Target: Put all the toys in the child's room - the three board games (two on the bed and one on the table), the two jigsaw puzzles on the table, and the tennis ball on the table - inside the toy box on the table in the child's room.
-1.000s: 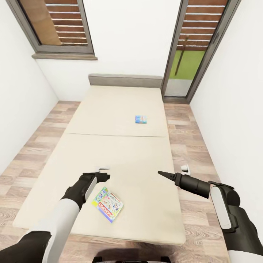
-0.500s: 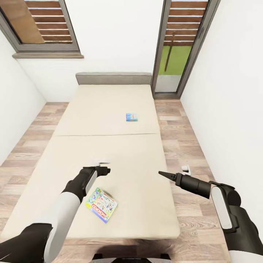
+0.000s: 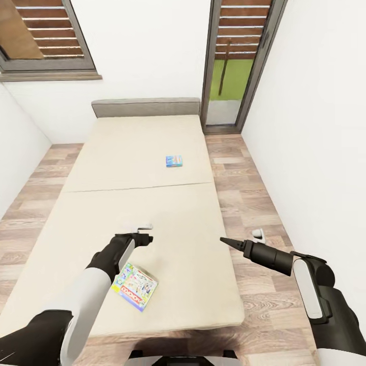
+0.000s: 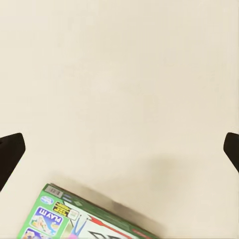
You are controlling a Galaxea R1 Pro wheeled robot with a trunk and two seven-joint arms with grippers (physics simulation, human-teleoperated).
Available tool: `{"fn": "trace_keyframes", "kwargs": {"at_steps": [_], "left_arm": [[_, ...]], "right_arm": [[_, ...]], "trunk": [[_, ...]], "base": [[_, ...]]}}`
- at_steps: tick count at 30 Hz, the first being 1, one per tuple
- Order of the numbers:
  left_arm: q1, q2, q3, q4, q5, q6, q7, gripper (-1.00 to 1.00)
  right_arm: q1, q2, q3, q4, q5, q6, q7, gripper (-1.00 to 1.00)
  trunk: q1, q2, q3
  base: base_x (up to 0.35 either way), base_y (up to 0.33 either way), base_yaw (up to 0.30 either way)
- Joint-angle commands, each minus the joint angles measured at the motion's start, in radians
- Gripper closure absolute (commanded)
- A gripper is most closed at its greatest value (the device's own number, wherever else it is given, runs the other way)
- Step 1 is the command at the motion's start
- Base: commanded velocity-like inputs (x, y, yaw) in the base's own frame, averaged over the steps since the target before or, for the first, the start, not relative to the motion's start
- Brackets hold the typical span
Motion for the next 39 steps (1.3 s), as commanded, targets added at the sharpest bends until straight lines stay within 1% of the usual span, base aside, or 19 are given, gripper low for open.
{"fn": "trace_keyframes", "kwargs": {"at_steps": [1, 7, 17, 23, 27, 39], "left_arm": [[0.000, 0.000, 0.000, 0.000, -0.001, 0.004, 0.002, -1.00], [0.000, 0.002, -0.001, 0.003, -0.001, 0.003, 0.002, -1.00], [0.000, 0.002, -0.002, 0.003, -0.001, 0.003, 0.002, -1.00], [0.000, 0.003, -0.002, 0.003, -0.001, 0.003, 0.002, -1.00], [-0.001, 0.003, -0.001, 0.003, -0.001, 0.003, 0.003, -1.00], [0.000, 0.003, -0.002, 0.004, -0.002, 0.003, 0.003, -1.00]], "right_arm": [[-0.001, 0.000, -0.001, 0.000, 0.004, 0.004, 0.005, -1.00], [-0.001, 0.005, 0.000, 0.006, 0.005, 0.003, 0.004, -1.00], [-0.001, 0.005, -0.001, 0.010, 0.005, 0.002, 0.002, -1.00], [-0.001, 0.003, -0.001, 0.010, 0.003, 0.002, 0.005, -1.00], [-0.001, -0.003, -0.001, 0.010, -0.002, 0.002, 0.006, -1.00], [-0.001, -0.008, -0.002, 0.003, -0.008, 0.019, 0.010, -1.00]], "trunk": [[0.001, -0.002, -0.001], [0.001, -0.002, -0.004], [0.001, -0.002, -0.006], [0.001, -0.002, -0.007], [0.001, -0.002, -0.008], [0.001, -0.002, -0.024]], "base": [[0.000, 0.000, -0.016], [0.000, 0.000, 0.090], [0.000, 0.000, 0.071], [0.000, 0.000, 0.080], [0.000, 0.000, 0.011], [0.000, 0.000, 0.001]]}}
